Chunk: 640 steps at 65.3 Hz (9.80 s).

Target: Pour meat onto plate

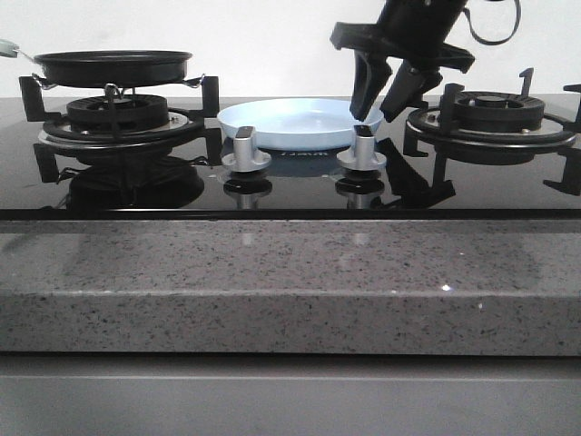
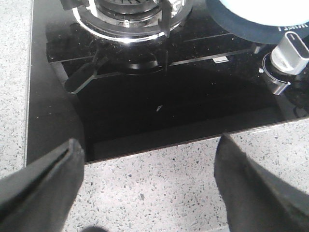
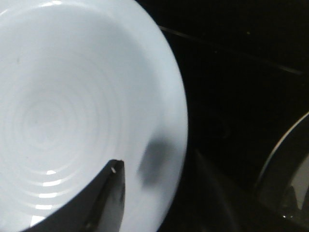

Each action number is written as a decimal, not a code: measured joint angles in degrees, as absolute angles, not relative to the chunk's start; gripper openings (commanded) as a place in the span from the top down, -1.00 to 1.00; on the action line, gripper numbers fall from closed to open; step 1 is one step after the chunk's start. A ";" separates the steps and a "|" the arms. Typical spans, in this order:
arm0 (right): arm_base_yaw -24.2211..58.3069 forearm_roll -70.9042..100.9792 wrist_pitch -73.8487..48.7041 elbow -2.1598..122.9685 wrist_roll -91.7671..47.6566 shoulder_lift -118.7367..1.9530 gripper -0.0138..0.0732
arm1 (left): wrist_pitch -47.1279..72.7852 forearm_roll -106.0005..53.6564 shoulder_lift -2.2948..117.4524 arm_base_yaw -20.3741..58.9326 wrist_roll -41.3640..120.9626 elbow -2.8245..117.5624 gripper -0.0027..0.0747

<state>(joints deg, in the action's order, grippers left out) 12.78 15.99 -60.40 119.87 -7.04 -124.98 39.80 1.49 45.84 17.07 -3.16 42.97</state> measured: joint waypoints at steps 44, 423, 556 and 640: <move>12.86 17.89 -60.27 120.09 -6.83 -126.13 0.95 | 39.80 1.49 45.84 17.07 -3.16 42.97 -0.50; 18.23 21.94 -40.75 74.52 -10.27 -91.99 0.94 | 52.05 -90.47 94.02 -16.61 43.60 75.23 0.98; 18.23 21.94 -40.75 74.52 -10.27 -91.99 0.94 | 39.29 -86.90 70.12 15.95 119.80 61.48 0.98; 18.23 21.94 -40.75 74.52 -10.27 -91.99 0.94 | 42.56 -81.32 85.18 -6.78 64.09 73.83 0.98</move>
<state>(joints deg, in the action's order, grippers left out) 18.23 21.94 -40.75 74.52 -10.27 -91.99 42.56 -81.32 85.18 -6.78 64.09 73.83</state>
